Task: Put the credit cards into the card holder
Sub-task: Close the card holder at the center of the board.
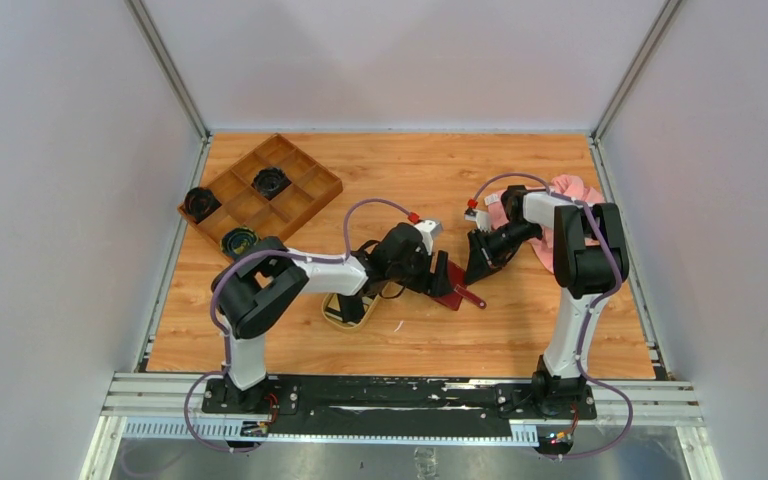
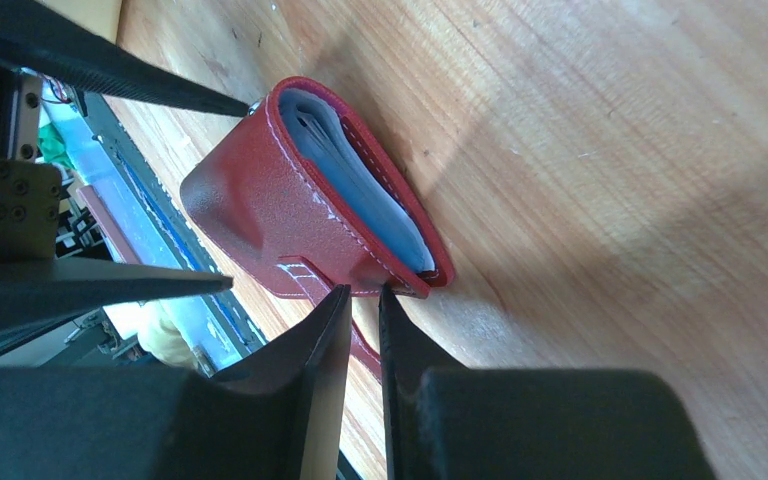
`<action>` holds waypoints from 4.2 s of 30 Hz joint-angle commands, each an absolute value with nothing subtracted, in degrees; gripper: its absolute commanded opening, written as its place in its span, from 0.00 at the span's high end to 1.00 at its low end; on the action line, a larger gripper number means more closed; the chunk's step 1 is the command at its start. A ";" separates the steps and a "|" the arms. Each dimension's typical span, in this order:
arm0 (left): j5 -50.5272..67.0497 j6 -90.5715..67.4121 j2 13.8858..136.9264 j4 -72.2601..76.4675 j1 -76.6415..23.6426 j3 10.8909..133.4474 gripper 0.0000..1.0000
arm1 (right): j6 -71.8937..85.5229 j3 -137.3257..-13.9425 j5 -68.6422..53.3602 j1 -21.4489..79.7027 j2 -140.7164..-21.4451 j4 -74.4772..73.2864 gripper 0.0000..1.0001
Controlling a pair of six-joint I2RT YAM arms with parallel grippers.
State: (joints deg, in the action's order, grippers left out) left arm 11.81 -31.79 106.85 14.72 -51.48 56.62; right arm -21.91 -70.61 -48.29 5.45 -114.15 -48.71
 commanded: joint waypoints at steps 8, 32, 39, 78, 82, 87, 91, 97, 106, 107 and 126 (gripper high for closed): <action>19.51 -37.44 114.00 14.59 -49.64 59.67 0.39 | -23.51 -70.36 -45.30 5.80 -115.62 -48.16 0.79; 13.42 -20.99 97.73 15.73 -49.75 53.10 0.95 | -43.03 -68.43 -60.00 3.53 -89.36 -54.63 0.53; 15.94 1.97 87.19 15.56 -52.80 49.99 1.00 | -50.84 -64.99 -64.34 3.55 -78.51 -54.02 0.35; -6.77 62.22 93.52 22.96 -71.69 38.71 0.40 | -39.82 -63.53 -51.71 3.61 -91.42 -46.02 0.37; -4.40 54.38 85.32 22.94 -71.89 36.18 0.32 | -40.48 -63.54 -53.01 3.59 -90.98 -46.43 0.37; -8.52 34.40 71.64 22.86 -71.82 33.44 0.23 | -43.74 -63.10 -57.03 4.25 -89.61 -47.28 0.37; -13.40 15.02 64.31 22.94 -71.15 31.62 0.02 | -48.02 -63.58 -57.35 7.79 -88.00 -46.56 0.36; -0.57 -8.87 65.71 23.18 -63.52 31.50 0.00 | -40.78 -71.94 -53.00 11.71 -97.41 -46.91 0.36; -3.01 -12.44 75.20 35.84 -63.00 26.23 0.08 | -37.81 -79.79 -50.14 15.59 -109.19 -50.96 0.40; -2.96 -12.93 75.35 38.42 -62.60 24.64 0.09 | -37.65 -80.18 -49.50 15.97 -110.25 -51.31 0.41; 4.30 -21.66 80.20 61.33 -55.63 14.15 0.23 | -39.76 -83.51 -52.44 17.79 -117.74 -56.42 0.71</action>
